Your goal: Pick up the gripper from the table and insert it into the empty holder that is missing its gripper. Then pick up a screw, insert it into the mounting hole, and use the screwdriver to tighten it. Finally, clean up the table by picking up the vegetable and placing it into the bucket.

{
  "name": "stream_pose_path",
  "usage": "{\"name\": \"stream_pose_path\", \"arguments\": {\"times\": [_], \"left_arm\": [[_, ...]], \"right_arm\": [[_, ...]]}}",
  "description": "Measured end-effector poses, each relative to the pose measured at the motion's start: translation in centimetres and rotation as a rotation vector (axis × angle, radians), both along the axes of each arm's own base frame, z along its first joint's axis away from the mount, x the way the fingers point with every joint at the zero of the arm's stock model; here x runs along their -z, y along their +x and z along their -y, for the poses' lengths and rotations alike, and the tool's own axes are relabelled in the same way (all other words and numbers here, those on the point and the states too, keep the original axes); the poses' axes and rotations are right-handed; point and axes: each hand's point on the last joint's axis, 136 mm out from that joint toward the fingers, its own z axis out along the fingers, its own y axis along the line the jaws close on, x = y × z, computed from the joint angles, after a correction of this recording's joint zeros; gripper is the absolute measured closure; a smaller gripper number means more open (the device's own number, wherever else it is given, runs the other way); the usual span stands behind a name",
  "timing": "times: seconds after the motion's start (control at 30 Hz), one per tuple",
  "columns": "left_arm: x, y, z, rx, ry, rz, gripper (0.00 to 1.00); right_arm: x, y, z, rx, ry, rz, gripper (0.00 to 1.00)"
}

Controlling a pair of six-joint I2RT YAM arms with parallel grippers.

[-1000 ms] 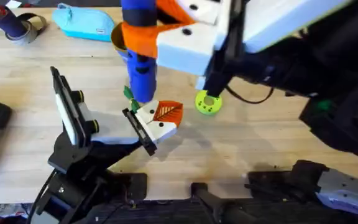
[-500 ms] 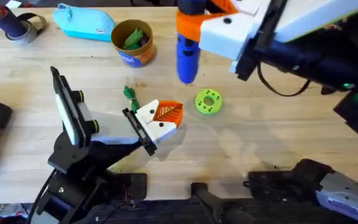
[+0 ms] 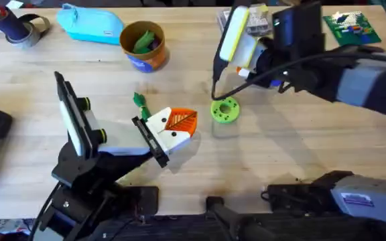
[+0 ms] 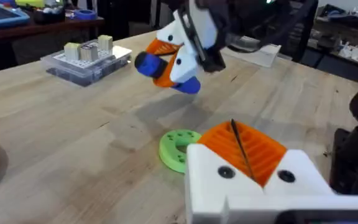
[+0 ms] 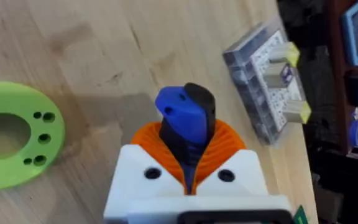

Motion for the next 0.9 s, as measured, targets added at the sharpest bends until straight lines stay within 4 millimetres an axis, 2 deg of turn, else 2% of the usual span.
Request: {"name": "stream_pose_path", "arguments": {"times": [0.13,0.2,0.33,0.47,0.5,0.7,0.9], "left_arm": [[0.0,0.0,0.0,0.000,0.000,0.000,0.991],[0.0,0.0,0.0,0.000,0.000,0.000,0.991],[0.0,0.0,0.0,0.000,0.000,0.000,0.991],[0.0,0.0,0.0,0.000,0.000,0.000,0.991],[0.0,0.0,0.0,0.000,0.000,0.000,0.991],[0.0,0.0,0.0,0.000,0.000,0.000,0.991],[0.0,0.0,0.0,0.000,0.000,0.000,0.991]], "right_arm": [[4.0,0.1,0.2,-0.060,-0.112,-0.076,0.973],[5.2,0.0,0.4,-0.075,-0.144,-0.102,0.925],[7.0,-0.3,0.6,-0.073,-0.162,-0.148,0.627],[6.6,0.3,0.6,-0.008,-0.118,-0.137,0.097],[6.3,0.5,0.6,0.012,-0.101,-0.133,0.031],[4.6,-0.2,0.8,0.136,0.017,-0.147,0.006],[-0.8,-2.1,1.6,0.265,0.183,-0.102,0.006]]}}
